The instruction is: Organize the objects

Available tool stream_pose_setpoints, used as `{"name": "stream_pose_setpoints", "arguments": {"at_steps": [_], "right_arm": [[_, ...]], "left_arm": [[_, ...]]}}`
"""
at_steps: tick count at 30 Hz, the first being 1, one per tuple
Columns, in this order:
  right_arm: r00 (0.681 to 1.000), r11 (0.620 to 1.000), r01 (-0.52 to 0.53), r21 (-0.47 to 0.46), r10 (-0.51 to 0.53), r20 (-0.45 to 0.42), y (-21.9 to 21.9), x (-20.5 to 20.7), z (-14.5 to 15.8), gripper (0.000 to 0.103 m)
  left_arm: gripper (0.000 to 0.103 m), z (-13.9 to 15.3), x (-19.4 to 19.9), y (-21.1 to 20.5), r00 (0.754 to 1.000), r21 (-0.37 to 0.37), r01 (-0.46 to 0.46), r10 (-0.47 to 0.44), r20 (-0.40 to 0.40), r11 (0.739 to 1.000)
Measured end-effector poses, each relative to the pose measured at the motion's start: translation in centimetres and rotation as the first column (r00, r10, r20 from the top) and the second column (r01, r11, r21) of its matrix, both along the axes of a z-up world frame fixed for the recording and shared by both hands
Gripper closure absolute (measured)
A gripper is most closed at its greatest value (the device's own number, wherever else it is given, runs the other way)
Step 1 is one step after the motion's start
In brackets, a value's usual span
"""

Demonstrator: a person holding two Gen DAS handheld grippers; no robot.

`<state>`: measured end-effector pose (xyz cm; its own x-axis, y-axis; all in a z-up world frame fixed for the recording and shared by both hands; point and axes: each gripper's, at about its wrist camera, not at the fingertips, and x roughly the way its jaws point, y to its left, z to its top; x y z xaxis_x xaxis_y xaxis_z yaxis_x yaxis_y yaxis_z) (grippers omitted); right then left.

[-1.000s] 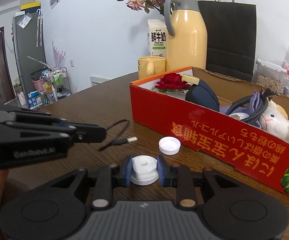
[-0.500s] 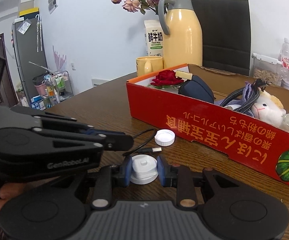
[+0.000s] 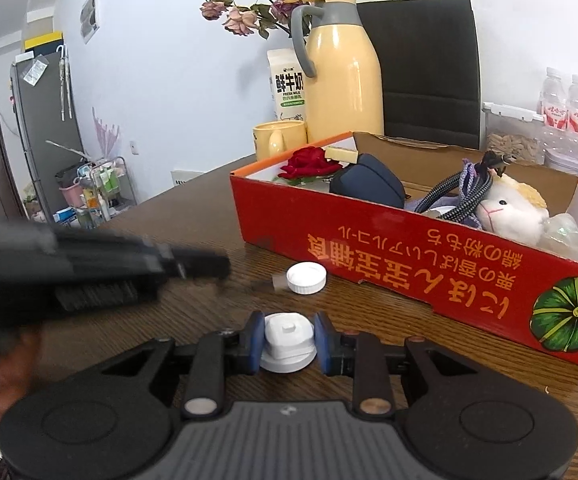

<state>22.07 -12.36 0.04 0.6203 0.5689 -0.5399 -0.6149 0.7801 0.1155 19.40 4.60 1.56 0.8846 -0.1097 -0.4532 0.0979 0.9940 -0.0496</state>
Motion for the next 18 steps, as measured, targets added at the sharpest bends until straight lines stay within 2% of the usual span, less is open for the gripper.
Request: {"name": "stream_pose_setpoints", "arguments": {"at_steps": [5, 8, 13, 18], "right_arm": [[0.999, 1.0, 0.028, -0.007, -0.028, 0.017, -0.3, 0.0, 0.1, 0.078], [0.999, 0.999, 0.046, -0.004, -0.046, 0.02, -0.6, 0.1, 0.1, 0.078], [0.998, 0.998, 0.062, 0.017, -0.063, 0.021, -1.2, 0.2, 0.2, 0.078], [0.998, 0.997, 0.067, 0.032, -0.067, -0.002, -1.6, 0.6, 0.1, 0.078]], "left_arm": [[0.096, 5.0, 1.8, -0.7, 0.987, 0.019, -0.008, 0.004, 0.161, 1.0], [0.096, 6.9, 4.1, -1.8, 0.979, 0.025, -0.011, 0.006, 0.205, 1.0], [0.096, 6.2, 6.1, -3.1, 0.985, 0.031, -0.014, 0.009, 0.172, 0.999], [0.096, 3.1, 3.6, -2.6, 0.995, 0.031, 0.014, -0.017, 0.094, 0.999]]}}
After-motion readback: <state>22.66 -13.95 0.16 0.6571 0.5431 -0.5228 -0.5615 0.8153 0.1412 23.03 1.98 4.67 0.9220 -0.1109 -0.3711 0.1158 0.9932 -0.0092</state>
